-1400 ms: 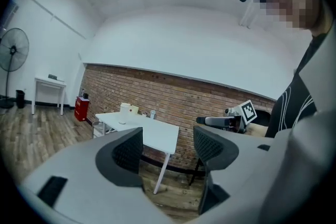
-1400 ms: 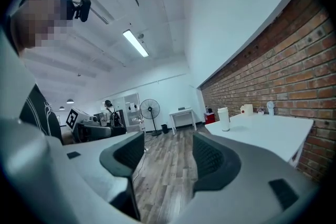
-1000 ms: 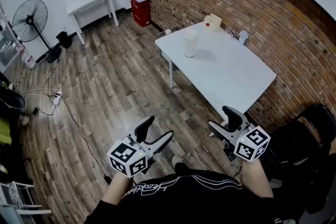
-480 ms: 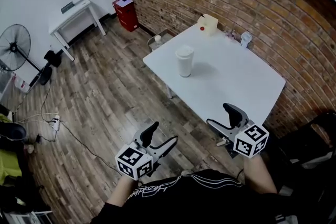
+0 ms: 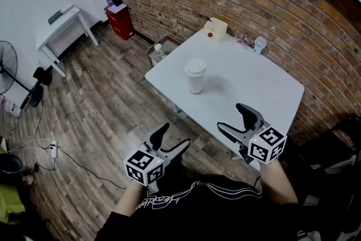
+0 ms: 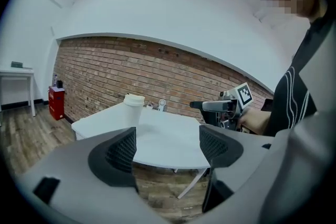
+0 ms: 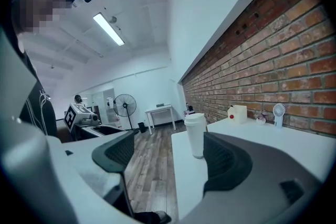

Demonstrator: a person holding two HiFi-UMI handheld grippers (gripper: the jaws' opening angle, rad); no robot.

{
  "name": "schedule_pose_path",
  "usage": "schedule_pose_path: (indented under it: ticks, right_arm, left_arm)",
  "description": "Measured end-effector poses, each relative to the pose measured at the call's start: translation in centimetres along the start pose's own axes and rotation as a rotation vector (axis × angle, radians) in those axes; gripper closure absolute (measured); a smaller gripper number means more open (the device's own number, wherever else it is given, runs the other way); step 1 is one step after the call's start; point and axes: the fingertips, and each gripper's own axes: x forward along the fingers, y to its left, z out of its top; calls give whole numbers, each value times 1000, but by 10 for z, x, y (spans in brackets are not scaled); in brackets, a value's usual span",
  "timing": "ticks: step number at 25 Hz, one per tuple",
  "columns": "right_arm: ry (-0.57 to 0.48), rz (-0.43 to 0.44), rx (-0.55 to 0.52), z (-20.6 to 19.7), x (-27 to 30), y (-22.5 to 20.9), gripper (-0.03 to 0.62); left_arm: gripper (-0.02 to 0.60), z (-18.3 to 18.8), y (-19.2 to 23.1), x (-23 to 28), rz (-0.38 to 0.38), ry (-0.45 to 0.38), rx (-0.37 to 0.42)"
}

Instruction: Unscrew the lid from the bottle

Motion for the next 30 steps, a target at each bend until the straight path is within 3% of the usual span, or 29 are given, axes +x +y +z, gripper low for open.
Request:
schedule_pose_path:
  ticks: [12,17,24,27,30]
  right_arm:
    - [-39,-265,41,57,73,-24,199]
    - [-70,-363,59,61,99,-46,198]
    - [-53,-433,98,56,141,-70,198]
    - [-41,-446,110,52,151,-81,198]
    - [-25,-464,127,47,159,-90,198]
  left_arm:
    - [209,52,116,94,-248,124,94]
    - [209,46,143,136,-347,163,208]
    - [203,25,157,186,-456,215,276]
    - [202,23,155,204,-526,212,339]
    - [202,24,153,217,-597,190,354]
